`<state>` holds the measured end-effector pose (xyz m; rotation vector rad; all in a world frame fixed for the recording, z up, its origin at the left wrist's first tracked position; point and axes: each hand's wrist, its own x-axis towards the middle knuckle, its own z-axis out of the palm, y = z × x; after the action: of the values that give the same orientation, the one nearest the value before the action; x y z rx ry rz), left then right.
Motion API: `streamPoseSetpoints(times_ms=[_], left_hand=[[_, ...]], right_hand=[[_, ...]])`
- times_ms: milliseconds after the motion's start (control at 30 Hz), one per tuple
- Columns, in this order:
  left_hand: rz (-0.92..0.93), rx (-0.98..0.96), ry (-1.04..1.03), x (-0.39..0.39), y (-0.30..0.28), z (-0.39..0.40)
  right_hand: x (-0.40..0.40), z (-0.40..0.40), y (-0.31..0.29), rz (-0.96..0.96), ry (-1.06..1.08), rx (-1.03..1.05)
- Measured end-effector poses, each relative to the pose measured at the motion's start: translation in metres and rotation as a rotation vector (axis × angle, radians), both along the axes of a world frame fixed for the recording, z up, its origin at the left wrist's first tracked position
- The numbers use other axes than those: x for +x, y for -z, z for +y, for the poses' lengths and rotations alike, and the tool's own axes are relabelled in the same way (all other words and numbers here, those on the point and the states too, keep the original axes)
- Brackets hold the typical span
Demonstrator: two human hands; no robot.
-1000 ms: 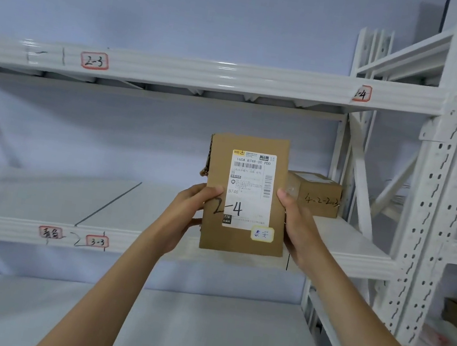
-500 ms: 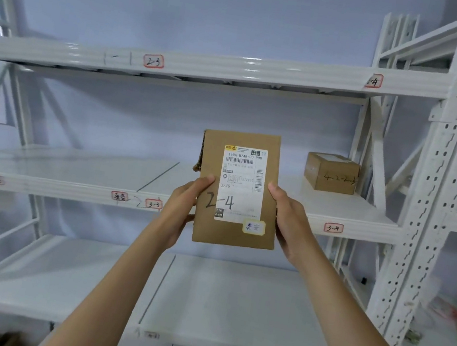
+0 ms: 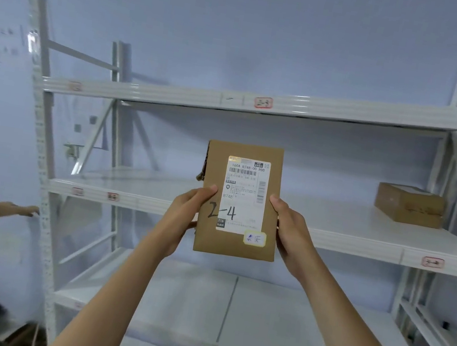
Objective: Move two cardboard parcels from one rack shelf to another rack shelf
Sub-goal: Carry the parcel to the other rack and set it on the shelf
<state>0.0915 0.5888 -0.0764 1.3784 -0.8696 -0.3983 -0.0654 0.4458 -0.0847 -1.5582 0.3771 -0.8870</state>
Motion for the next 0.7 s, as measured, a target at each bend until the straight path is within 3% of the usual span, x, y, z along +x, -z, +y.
streamPoseSetpoints(times_ms=[367,700], left_hand=[[0.092,0.004,-0.078,0.138,0.023,0.121],[0.119,-0.015,-0.146,0.245,0.031,0.135]], right_hand=[[0.159,0.103,0.021,0.040,-0.106,0.025],[0.285,0.099,0.023,0.064,-0.187,-0.036]])
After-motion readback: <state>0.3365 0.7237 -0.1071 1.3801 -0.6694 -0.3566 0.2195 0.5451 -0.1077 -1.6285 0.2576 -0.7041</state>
